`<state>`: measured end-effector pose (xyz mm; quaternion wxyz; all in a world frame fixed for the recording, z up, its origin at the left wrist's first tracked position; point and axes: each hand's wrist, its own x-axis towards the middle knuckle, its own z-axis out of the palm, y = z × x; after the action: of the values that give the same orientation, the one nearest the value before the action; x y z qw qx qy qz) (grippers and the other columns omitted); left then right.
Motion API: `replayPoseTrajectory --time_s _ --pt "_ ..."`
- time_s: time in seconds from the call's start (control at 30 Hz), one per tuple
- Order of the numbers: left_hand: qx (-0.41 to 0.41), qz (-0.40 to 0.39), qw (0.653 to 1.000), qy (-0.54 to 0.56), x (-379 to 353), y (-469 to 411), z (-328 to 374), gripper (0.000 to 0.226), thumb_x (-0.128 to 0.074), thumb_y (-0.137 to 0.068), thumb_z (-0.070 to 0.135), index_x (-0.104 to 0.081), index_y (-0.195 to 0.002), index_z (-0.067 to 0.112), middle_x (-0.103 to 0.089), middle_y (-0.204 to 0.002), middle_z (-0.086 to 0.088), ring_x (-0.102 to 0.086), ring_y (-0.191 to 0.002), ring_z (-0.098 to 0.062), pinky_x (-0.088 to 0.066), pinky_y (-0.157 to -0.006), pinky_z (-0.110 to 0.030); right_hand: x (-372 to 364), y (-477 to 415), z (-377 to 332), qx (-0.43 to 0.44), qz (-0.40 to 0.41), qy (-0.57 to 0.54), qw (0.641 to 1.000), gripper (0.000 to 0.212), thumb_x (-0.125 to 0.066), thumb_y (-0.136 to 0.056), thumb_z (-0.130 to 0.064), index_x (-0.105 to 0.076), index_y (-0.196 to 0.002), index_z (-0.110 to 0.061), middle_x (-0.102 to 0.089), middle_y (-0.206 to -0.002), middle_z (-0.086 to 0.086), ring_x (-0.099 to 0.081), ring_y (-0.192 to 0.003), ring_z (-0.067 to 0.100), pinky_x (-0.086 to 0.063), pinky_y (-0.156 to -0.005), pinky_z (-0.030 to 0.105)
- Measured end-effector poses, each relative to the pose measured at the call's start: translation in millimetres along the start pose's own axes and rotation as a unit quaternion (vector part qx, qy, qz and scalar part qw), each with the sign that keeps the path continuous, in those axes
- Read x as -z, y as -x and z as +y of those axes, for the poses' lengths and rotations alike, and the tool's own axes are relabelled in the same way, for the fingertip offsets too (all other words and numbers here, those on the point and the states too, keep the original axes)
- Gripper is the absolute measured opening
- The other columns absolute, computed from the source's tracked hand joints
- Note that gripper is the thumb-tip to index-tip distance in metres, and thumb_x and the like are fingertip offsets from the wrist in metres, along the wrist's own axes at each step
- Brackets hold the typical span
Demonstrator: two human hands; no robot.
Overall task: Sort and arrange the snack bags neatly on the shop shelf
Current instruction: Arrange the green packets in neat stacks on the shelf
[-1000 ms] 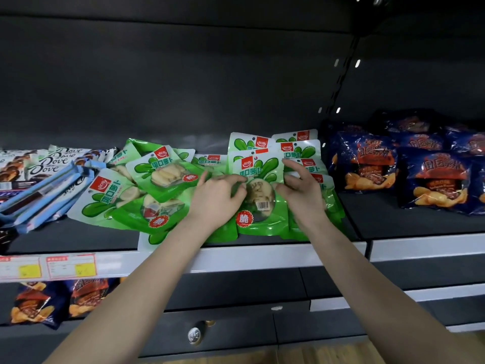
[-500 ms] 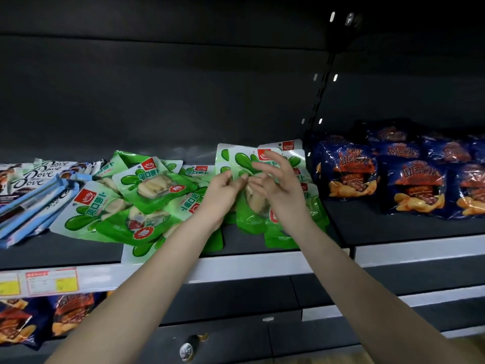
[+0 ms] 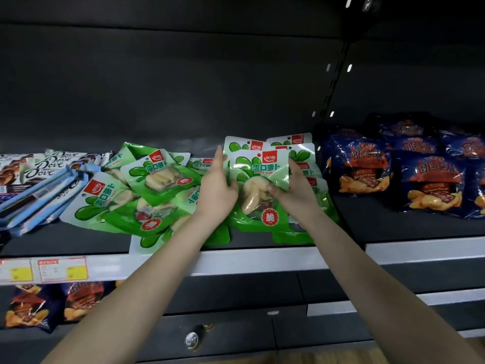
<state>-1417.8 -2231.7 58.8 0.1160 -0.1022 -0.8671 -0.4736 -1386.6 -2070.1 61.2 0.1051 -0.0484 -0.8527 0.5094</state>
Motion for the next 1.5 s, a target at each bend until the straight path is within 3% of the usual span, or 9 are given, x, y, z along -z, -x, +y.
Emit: replayPoseTrajectory --time_s 0.17,0.27,0.33,0.47,0.7,0.83,1.1,1.3,1.5 --pt "-0.070 -0.067 0.941 -0.324 8 -4 -18 0.057 -0.047 -0.092 0.035 -0.033 -0.144 0.019 -0.028 -0.153 -0.008 -0.019 -0.142 -0.029 -0.001 -0.115 -0.047 -23 -1 9 0.035 0.047 0.095 0.994 0.075 -0.063 -0.086 -0.006 -0.023 -0.148 -0.017 -0.048 -0.125 -0.010 -0.044 -0.114 0.002 -0.027 -0.084 -0.001" --pt "-0.060 -0.139 0.915 -0.374 4 3 -28 0.059 -0.036 -0.093 0.048 -0.030 -0.145 0.022 -0.031 -0.152 -0.004 -0.018 -0.143 -0.026 0.003 -0.114 -0.051 -35 4 15 0.053 0.069 0.202 0.975 0.074 -0.059 -0.088 -0.008 -0.019 -0.150 -0.018 -0.028 -0.151 0.009 -0.030 -0.137 0.025 -0.033 -0.108 0.032" --pt "-0.069 -0.141 0.903 -0.399 0 8 -34 0.061 -0.031 -0.094 0.050 -0.024 -0.148 0.022 -0.030 -0.153 -0.003 -0.016 -0.144 -0.026 0.003 -0.115 -0.051 -41 6 17 0.115 0.052 0.258 0.958 0.067 -0.057 -0.085 -0.002 -0.032 -0.146 -0.016 -0.022 -0.154 0.011 -0.019 -0.142 0.030 -0.026 -0.111 0.039" --pt "-0.084 -0.113 0.899 -0.415 -4 11 -39 0.061 -0.027 -0.094 0.049 -0.024 -0.148 0.021 -0.031 -0.153 -0.004 -0.017 -0.143 -0.026 0.002 -0.115 -0.050 -45 4 17 0.150 -0.089 0.302 0.937 0.056 -0.055 -0.084 -0.003 -0.044 -0.139 -0.011 -0.027 -0.153 0.012 -0.016 -0.143 0.025 -0.003 -0.117 0.030" --pt "-0.107 -0.062 0.931 -0.343 8 10 -32 0.052 -0.042 -0.092 0.038 -0.040 -0.141 0.019 -0.037 -0.149 -0.005 -0.026 -0.140 -0.024 -0.002 -0.115 -0.041 -43 4 8 0.135 -0.068 0.275 0.949 0.046 -0.047 -0.088 -0.006 -0.054 -0.132 -0.018 -0.034 -0.150 0.006 -0.028 -0.139 0.022 -0.017 -0.111 0.023" --pt "-0.092 -0.023 0.937 -0.335 31 5 -30 0.051 -0.044 -0.092 0.035 -0.041 -0.141 0.019 -0.036 -0.150 -0.007 -0.025 -0.141 -0.025 -0.003 -0.116 -0.042 -48 -5 -16 0.168 -0.011 0.239 0.956 0.048 -0.047 -0.086 -0.004 -0.054 -0.131 -0.017 -0.036 -0.148 0.006 -0.030 -0.136 0.024 -0.009 -0.108 0.016" --pt "0.002 0.017 0.927 -0.374 98 15 -56 0.049 -0.046 -0.090 0.032 -0.045 -0.137 0.017 -0.041 -0.146 -0.005 -0.030 -0.137 -0.026 -0.004 -0.116 -0.046 -98 -24 -62 0.253 -0.085 0.239 0.934 0.045 -0.055 -0.088 -0.015 -0.052 -0.133 -0.019 -0.030 -0.151 0.007 -0.034 -0.135 0.024 -0.013 -0.117 0.049" --pt "0.076 0.048 0.929 -0.360 137 28 -77 0.047 -0.047 -0.091 0.031 -0.046 -0.136 0.018 -0.044 -0.143 -0.005 -0.035 -0.133 -0.027 -0.009 -0.115 -0.046 -148 -32 -74 0.268 -0.241 0.329 0.873 0.083 -0.061 -0.078 -0.057 -0.024 -0.148 -0.028 -0.002 -0.159 0.004 -0.003 -0.145 0.029 -0.002 -0.117 0.050" --pt "0.122 0.059 0.921 -0.365 158 39 -94 0.046 -0.048 -0.092 0.035 -0.046 -0.136 0.020 -0.045 -0.142 -0.003 -0.035 -0.134 -0.026 -0.009 -0.114 -0.047 -177 -37 -84 0.281 -0.304 0.357 0.837 0.081 -0.057 -0.081 -0.054 -0.026 -0.148 -0.021 -0.017 -0.157 0.002 -0.016 -0.142 0.026 -0.020 -0.114 0.047"
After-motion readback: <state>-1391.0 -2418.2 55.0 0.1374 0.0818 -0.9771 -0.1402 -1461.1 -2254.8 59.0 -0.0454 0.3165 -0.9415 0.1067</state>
